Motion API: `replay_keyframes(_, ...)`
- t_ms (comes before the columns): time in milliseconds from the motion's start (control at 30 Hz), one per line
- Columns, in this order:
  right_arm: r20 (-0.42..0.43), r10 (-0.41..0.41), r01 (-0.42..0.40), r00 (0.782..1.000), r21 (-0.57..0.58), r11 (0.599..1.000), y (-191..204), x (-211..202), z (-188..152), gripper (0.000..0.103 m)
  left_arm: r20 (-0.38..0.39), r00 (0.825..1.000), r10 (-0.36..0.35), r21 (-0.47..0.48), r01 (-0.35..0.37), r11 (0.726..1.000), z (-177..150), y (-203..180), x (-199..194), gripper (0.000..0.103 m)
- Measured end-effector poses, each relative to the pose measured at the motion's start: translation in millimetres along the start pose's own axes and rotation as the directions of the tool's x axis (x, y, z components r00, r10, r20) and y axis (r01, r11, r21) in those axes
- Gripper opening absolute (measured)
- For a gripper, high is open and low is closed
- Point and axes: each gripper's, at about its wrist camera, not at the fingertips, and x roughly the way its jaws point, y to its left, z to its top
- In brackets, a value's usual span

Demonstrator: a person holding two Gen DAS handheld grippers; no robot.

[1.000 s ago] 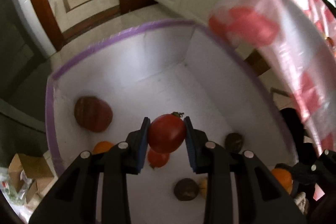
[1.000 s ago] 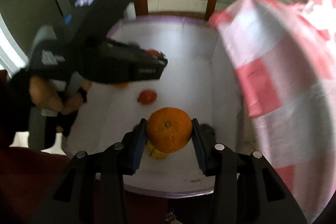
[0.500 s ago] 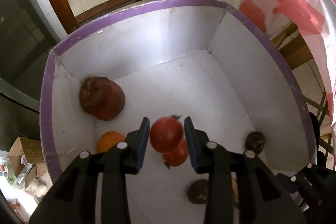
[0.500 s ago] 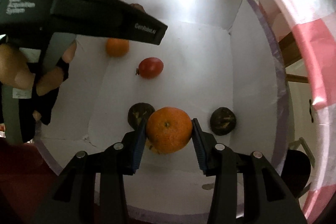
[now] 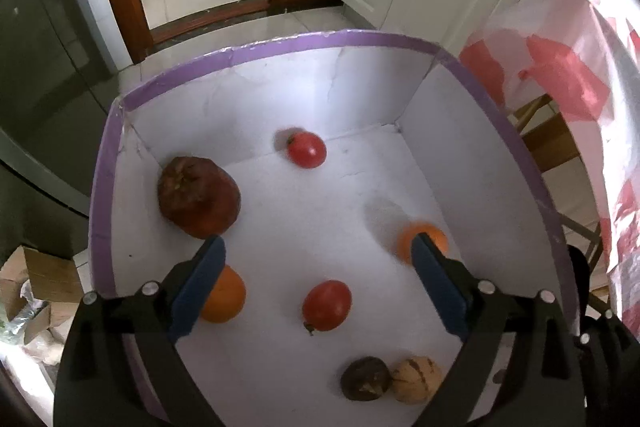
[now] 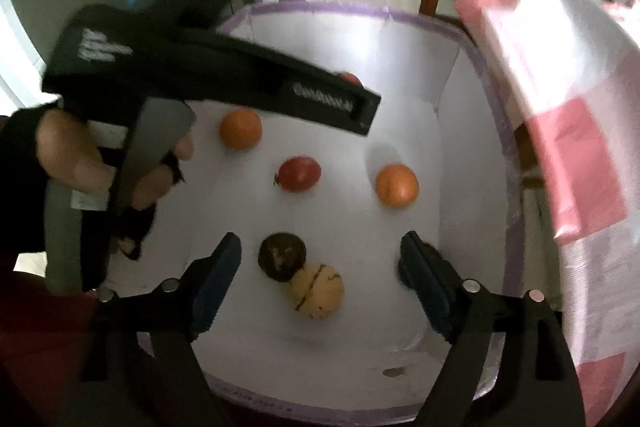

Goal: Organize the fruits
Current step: 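Move both open tools back toward the fruit pile on the table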

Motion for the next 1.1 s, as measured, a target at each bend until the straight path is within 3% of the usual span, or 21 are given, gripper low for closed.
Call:
replay_keyframes(167, 0.066, -0.023, 0.023, 0.998, 0.013, 1.000, -6.1, -30.3, 5.6, 0.083, 0.029, 1.000, -0.009, -0.016, 0.010, 1.000, 4.0, 0.3, -9.5, 0.097)
replay_keyframes(267, 0.159, -0.026, 0.021, 0.987, 0.035, 0.999, -12.4, -64.1, 9.9, 0.083, 0.107, 0.994, -0.017, -0.022, 0.020, 1.000, 13.4, -5.2, -29.6, 0.097)
replay_keyframes(367, 0.277, -0.039, 0.018, 0.960, 0.077, 0.997, -22.6, -99.9, 19.8, 0.087, 0.255, 0.967, 0.001, 0.040, -0.012, 0.999, 31.3, -26.8, -68.1, 0.099)
replay_keyframes(500, 0.428, -0.127, 0.052, 0.895, 0.183, 0.982, -48.4, -156.8, 19.2, 0.087, 0.434, 0.901, -0.023, 0.106, -0.025, 0.994, 51.0, -65.9, -115.0, 0.101)
replay_keyframes(633, 0.512, -0.285, 0.104, 0.810, 0.353, 0.930, -91.3, -211.7, 1.1, 0.087, 0.491, 0.859, -0.142, 0.228, 0.031, 0.973, 64.5, -125.7, -144.0, 0.101)
replay_keyframes(733, 0.504, -0.414, 0.117, 0.758, 0.519, 0.846, -135.3, -238.6, -24.9, 0.087, 0.483, 0.846, -0.225, 0.337, 0.057, 0.940, 70.5, -183.6, -149.5, 0.101)
replay_keyframes(867, 0.381, -0.582, 0.164, 0.719, 0.720, 0.675, -198.6, -257.4, -67.4, 0.087, 0.409, 0.856, -0.314, 0.466, 0.100, 0.879, 77.2, -272.7, -141.1, 0.101)
replay_keyframes(1000, 0.264, -0.670, 0.172, 0.694, 0.842, 0.511, -253.4, -266.8, -113.2, 0.087, 0.290, 0.877, -0.384, 0.596, 0.149, 0.789, 80.7, -371.7, -116.0, 0.101)
replay_keyframes(1100, 0.160, -0.706, 0.177, 0.690, 0.908, 0.379, -293.6, -269.4, -148.0, 0.087, 0.225, 0.895, -0.386, 0.659, 0.152, 0.737, 74.7, -435.8, -92.7, 0.101)
